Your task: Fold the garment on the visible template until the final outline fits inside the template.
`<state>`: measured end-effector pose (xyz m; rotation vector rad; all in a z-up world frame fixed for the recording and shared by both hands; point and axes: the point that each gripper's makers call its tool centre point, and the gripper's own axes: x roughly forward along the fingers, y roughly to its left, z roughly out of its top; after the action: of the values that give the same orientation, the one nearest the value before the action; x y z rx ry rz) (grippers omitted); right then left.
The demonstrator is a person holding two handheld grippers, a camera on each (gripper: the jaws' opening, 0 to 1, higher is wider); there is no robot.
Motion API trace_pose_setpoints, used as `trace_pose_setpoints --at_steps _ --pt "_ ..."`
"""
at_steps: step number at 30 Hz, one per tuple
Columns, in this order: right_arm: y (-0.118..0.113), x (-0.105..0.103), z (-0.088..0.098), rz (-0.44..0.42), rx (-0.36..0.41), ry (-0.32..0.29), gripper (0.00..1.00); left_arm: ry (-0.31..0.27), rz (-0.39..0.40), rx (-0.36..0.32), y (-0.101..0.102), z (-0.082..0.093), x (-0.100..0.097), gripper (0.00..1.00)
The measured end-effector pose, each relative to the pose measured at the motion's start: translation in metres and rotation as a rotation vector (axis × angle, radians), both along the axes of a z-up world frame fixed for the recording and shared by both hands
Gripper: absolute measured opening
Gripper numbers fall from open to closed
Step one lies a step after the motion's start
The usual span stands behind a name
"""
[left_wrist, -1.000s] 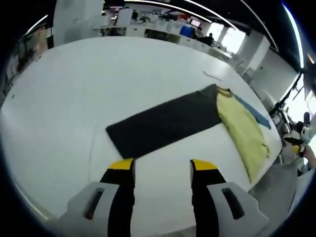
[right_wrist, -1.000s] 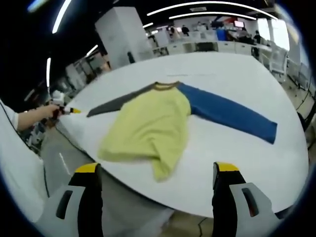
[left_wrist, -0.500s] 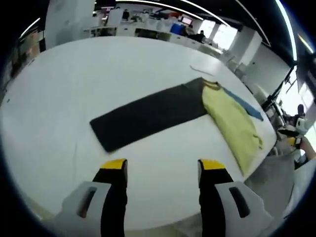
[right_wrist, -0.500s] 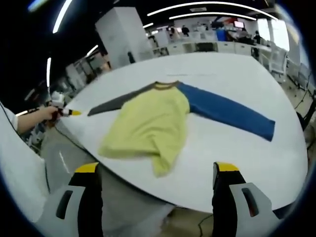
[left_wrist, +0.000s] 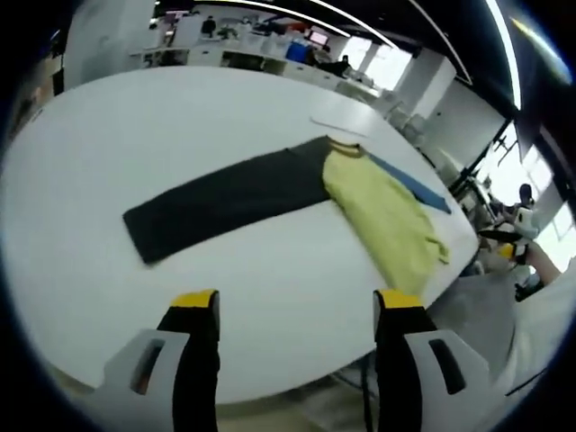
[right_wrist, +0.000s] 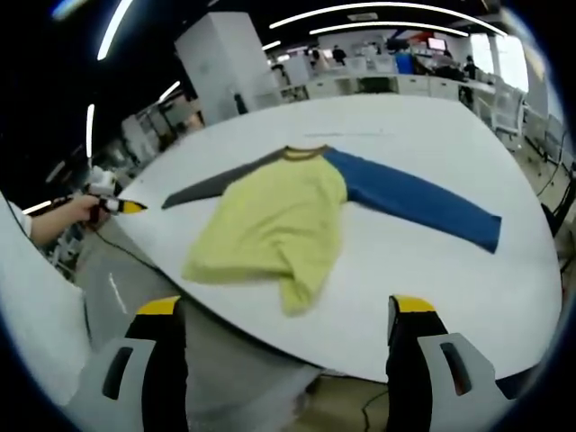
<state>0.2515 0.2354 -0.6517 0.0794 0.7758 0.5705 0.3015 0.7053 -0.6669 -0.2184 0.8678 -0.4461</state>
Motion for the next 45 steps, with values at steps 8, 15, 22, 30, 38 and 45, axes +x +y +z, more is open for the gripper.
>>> trace_pose_setpoints --at_steps 8,15,22,30,38,45 --pt "0.000 -0.001 -0.001 0.006 0.000 0.002 0.92 -0.021 -0.082 -0.021 -0.030 0.010 -0.014 0.71" --pt "-0.001 -0.003 -0.002 0.008 0.000 0.003 0.92 -0.021 -0.114 -0.029 -0.045 0.011 -0.026 0.77" --pt "-0.002 -0.008 -0.002 0.008 0.001 0.006 0.92 -0.029 -0.133 -0.048 -0.055 0.014 -0.037 0.80" --pt "-0.002 -0.012 -0.002 0.015 0.000 0.010 0.92 -0.035 -0.143 -0.074 -0.070 0.020 -0.052 0.84" --pt "-0.003 -0.012 -0.004 0.018 0.004 0.014 0.92 -0.015 -0.190 -0.030 -0.081 0.016 -0.070 0.93" --pt "-0.003 -0.012 -0.006 0.026 0.010 0.021 0.92 -0.016 -0.220 -0.033 -0.093 0.018 -0.077 0.97"
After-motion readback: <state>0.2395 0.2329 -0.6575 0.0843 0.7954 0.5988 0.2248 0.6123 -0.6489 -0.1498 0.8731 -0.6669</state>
